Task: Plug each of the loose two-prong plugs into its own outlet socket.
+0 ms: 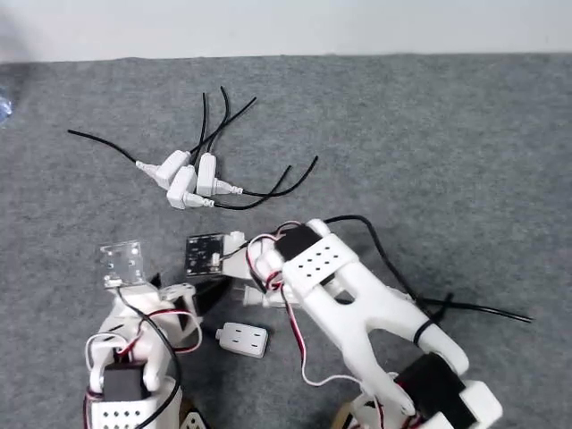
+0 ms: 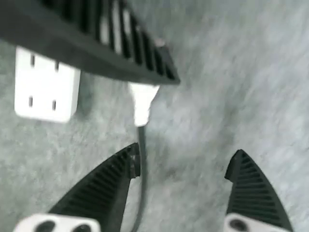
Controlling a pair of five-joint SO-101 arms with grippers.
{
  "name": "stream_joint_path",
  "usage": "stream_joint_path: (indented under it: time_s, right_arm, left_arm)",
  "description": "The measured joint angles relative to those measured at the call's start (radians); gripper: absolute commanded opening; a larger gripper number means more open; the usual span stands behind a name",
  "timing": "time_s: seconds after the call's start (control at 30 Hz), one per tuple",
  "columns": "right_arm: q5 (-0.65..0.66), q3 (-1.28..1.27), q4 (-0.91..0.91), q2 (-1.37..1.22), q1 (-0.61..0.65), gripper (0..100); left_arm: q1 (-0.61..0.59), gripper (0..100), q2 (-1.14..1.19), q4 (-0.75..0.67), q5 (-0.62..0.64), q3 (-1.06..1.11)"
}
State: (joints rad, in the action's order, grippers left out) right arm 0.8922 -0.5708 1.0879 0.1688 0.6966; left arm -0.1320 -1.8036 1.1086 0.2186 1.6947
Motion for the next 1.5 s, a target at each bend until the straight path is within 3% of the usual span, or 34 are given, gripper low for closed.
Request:
stream_joint_path:
  time_s: [0.3,0.5,0.73,0.93,1.4,1.5]
  right_arm:
    - [-0.003,0.0,-0.071,-0.169,0.025,28.1]
    - [-0.002,0.031,-0.017,-0.172,0.109,28.1]
    - [-0.064,0.057,-0.044,-0.201,0.114,28.0]
    - [-0.069,0.058,-0.1,-0.304,0.112,21.4]
    - [-0.072,0.095,-0.101,-0.325,0.146,20.4]
    - [-0.072,0.095,-0.101,-0.325,0.146,11.2]
  left_arm:
    - [-0.342,46,0.0,0.051,-0.181,0.0]
    - [-0.361,46,0.0,0.051,-0.19,0.0]
    - [-0.367,46,0.0,0.051,-0.19,0.0]
    - [-0.367,46,0.0,0.051,-0.19,0.0]
    - [-0.367,46,0.0,0.051,-0.19,0.0]
    - [-0.367,46,0.0,0.051,-0.19,0.0]
